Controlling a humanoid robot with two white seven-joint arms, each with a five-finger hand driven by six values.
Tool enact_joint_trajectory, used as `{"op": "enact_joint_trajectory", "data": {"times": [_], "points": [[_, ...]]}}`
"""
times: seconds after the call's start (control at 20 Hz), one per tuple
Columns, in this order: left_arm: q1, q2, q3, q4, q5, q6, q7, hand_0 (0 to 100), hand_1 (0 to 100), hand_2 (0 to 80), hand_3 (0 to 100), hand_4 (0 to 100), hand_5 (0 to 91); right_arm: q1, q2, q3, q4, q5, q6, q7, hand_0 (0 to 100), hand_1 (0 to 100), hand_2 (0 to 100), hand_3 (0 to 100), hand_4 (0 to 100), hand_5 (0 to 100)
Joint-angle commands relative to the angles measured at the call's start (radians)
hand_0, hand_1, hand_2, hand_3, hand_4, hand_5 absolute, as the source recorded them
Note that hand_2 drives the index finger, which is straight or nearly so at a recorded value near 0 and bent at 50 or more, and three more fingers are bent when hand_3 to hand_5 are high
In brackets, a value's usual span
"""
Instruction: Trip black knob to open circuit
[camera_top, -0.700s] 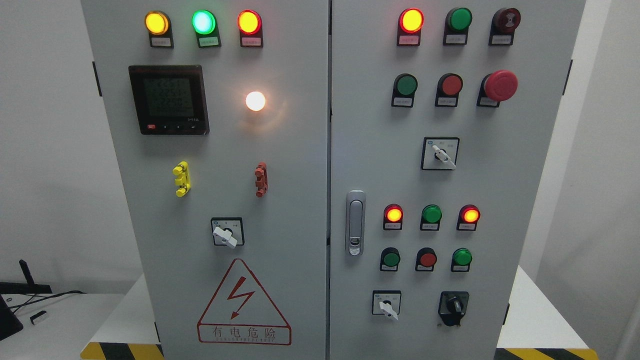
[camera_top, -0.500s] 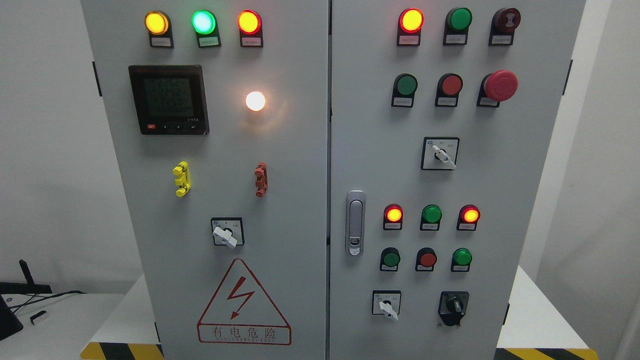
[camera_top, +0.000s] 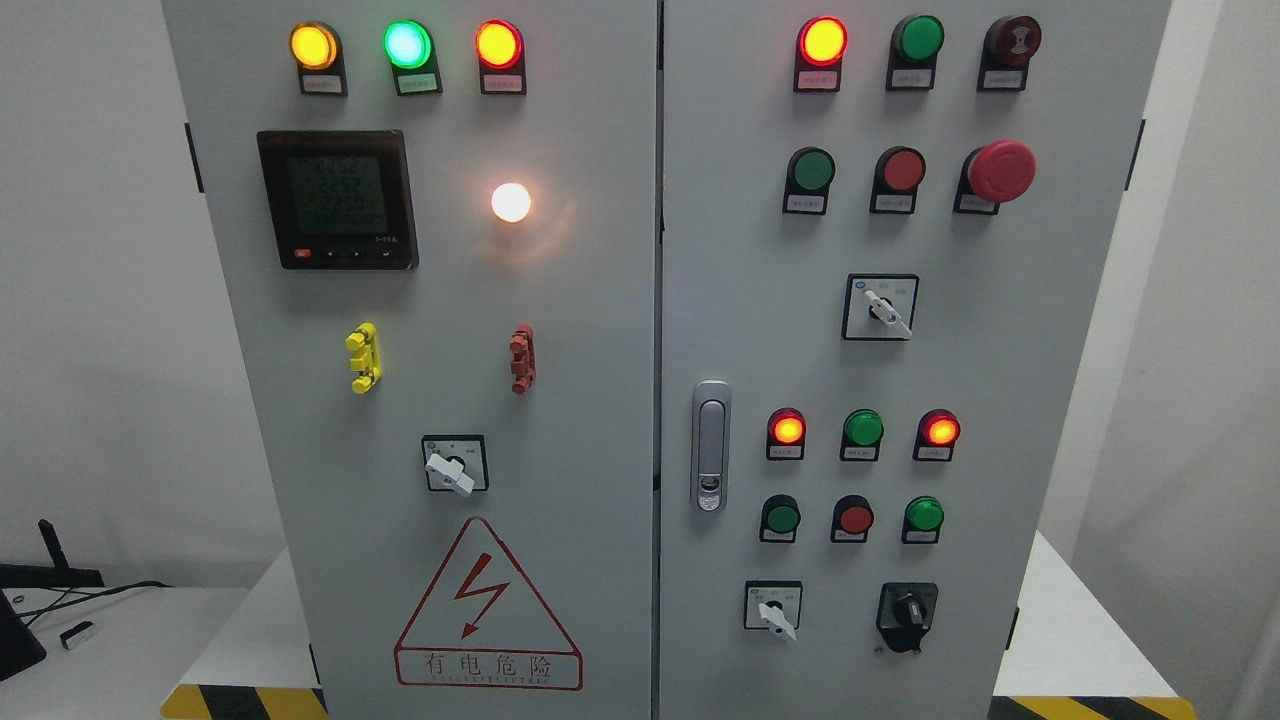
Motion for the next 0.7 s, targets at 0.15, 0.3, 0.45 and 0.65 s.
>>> {"op": "enact_joint_trajectory", "data": {"times": [0.15, 0.3, 0.45, 0.65], "points": [[0.0, 0.0, 0.0, 0.0, -0.031, -0.001, 0.001, 12, 39, 0.0, 0, 0, 0.0, 0.005, 0.008, 0.001, -0.006, 0.002, -0.013, -0.006, 4, 13, 2, 16, 11, 8], [0.0, 0.0, 0.0, 0.0, -0.031, -0.001, 0.001, 12, 39, 0.0, 0, 0, 0.0, 0.041, 0.016, 0.008, -0.076, 0.01, -0.043, -0.004, 4, 14, 3, 18, 11, 9], [0.0, -0.001, 0.0, 0.0, -0.031, -0.001, 0.001, 12, 39, 0.0, 0, 0, 0.0, 0.136, 0.009, 0.014, -0.275, 0.018, -0.03, -0.001, 4, 16, 4, 20, 13, 10], [0.0, 0.0, 0.0, 0.0, -0.031, -0.001, 0.001, 12, 39, 0.0, 0, 0, 0.0, 0.256, 0.008, 0.03, -0.505, 0.018, -0.027, 0.011, 4, 17, 5, 22, 14, 11]]}}
